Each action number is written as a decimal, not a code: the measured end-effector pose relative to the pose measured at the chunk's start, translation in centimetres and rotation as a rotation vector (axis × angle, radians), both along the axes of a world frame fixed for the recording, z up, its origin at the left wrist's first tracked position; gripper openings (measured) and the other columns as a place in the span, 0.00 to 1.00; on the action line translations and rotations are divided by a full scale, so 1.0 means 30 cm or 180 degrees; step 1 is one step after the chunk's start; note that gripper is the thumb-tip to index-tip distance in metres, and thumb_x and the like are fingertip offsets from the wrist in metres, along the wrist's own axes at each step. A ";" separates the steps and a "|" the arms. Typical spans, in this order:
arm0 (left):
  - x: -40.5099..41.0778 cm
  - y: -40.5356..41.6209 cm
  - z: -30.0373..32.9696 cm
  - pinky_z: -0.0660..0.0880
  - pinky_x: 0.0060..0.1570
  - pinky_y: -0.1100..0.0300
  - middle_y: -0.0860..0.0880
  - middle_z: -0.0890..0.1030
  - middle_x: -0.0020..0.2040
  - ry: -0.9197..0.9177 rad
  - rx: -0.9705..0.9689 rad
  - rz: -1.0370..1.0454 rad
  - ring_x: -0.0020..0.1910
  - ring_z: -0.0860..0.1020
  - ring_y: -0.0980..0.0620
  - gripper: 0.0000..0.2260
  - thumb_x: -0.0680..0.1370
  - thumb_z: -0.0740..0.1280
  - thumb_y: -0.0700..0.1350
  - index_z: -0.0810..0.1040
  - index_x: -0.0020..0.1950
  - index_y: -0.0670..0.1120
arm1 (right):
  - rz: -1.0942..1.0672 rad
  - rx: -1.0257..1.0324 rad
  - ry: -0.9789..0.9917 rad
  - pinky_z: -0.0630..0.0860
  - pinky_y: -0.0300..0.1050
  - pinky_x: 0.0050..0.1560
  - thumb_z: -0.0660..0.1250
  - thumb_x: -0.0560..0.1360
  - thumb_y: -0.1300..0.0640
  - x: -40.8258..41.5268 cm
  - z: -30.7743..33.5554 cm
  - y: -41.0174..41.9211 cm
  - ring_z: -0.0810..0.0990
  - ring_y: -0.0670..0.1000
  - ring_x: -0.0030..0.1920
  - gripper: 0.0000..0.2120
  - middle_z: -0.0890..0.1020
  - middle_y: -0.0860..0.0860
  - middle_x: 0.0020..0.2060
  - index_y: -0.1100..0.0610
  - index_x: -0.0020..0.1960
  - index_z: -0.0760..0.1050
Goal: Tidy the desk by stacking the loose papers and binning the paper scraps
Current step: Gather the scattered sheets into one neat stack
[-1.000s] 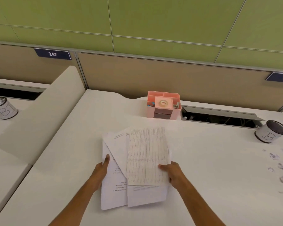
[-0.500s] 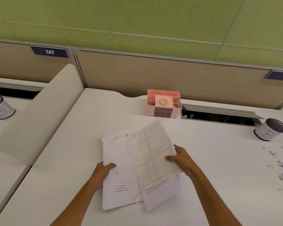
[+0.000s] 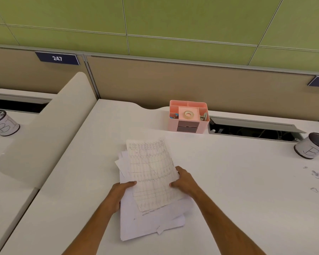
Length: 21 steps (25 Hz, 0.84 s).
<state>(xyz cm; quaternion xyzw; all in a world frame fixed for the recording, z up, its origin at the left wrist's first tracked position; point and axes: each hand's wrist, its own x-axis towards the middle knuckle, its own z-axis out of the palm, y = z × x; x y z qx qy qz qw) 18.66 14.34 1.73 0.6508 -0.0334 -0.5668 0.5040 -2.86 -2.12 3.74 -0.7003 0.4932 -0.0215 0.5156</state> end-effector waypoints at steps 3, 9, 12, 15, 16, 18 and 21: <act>-0.029 -0.016 0.012 0.79 0.53 0.47 0.42 0.84 0.54 -0.0495 -0.0100 0.0020 0.51 0.82 0.42 0.17 0.72 0.73 0.35 0.79 0.61 0.40 | 0.0401 -0.0319 0.0356 0.77 0.47 0.58 0.75 0.69 0.52 0.012 -0.014 0.028 0.79 0.54 0.57 0.25 0.78 0.52 0.58 0.56 0.63 0.73; -0.051 -0.049 0.175 0.82 0.46 0.56 0.45 0.85 0.52 -0.0765 -0.0812 -0.0190 0.51 0.84 0.46 0.14 0.71 0.74 0.38 0.81 0.56 0.43 | -0.0485 0.0345 -0.1065 0.73 0.51 0.64 0.79 0.64 0.48 -0.112 0.142 -0.067 0.75 0.53 0.63 0.40 0.75 0.49 0.64 0.52 0.70 0.67; -0.070 -0.078 0.275 0.81 0.46 0.57 0.46 0.85 0.53 -0.0742 -0.1194 -0.0536 0.51 0.84 0.48 0.29 0.59 0.82 0.52 0.81 0.56 0.44 | -0.0231 0.0681 -0.1740 0.77 0.53 0.61 0.77 0.66 0.57 -0.169 0.280 -0.084 0.80 0.54 0.60 0.27 0.82 0.51 0.59 0.55 0.64 0.75; -0.093 -0.119 0.338 0.81 0.53 0.54 0.49 0.85 0.53 -0.0940 -0.1301 -0.0751 0.53 0.83 0.50 0.34 0.54 0.83 0.58 0.81 0.56 0.46 | -0.0475 0.0299 -0.2000 0.81 0.47 0.52 0.74 0.70 0.66 -0.196 0.380 -0.056 0.83 0.52 0.55 0.18 0.85 0.50 0.53 0.57 0.58 0.79; -0.099 -0.131 0.356 0.80 0.54 0.54 0.50 0.85 0.52 -0.0986 -0.1356 -0.0787 0.53 0.83 0.51 0.32 0.55 0.82 0.57 0.81 0.55 0.47 | -0.0564 0.0128 -0.2057 0.81 0.44 0.50 0.73 0.71 0.67 -0.203 0.399 -0.044 0.84 0.51 0.53 0.16 0.85 0.49 0.52 0.57 0.56 0.79; -0.113 -0.153 0.392 0.80 0.52 0.59 0.50 0.85 0.53 -0.1127 -0.1484 -0.0867 0.54 0.82 0.53 0.28 0.58 0.82 0.53 0.80 0.56 0.50 | -0.0684 -0.0185 -0.2111 0.81 0.41 0.47 0.71 0.72 0.68 -0.214 0.420 -0.025 0.84 0.48 0.51 0.14 0.86 0.47 0.49 0.54 0.53 0.80; -0.130 -0.181 0.436 0.81 0.50 0.58 0.48 0.83 0.54 -0.1302 -0.1662 -0.0832 0.55 0.81 0.52 0.25 0.64 0.80 0.39 0.78 0.58 0.50 | -0.0863 -0.0518 -0.2026 0.81 0.43 0.47 0.74 0.70 0.67 -0.222 0.405 -0.002 0.83 0.49 0.52 0.14 0.85 0.47 0.47 0.52 0.50 0.80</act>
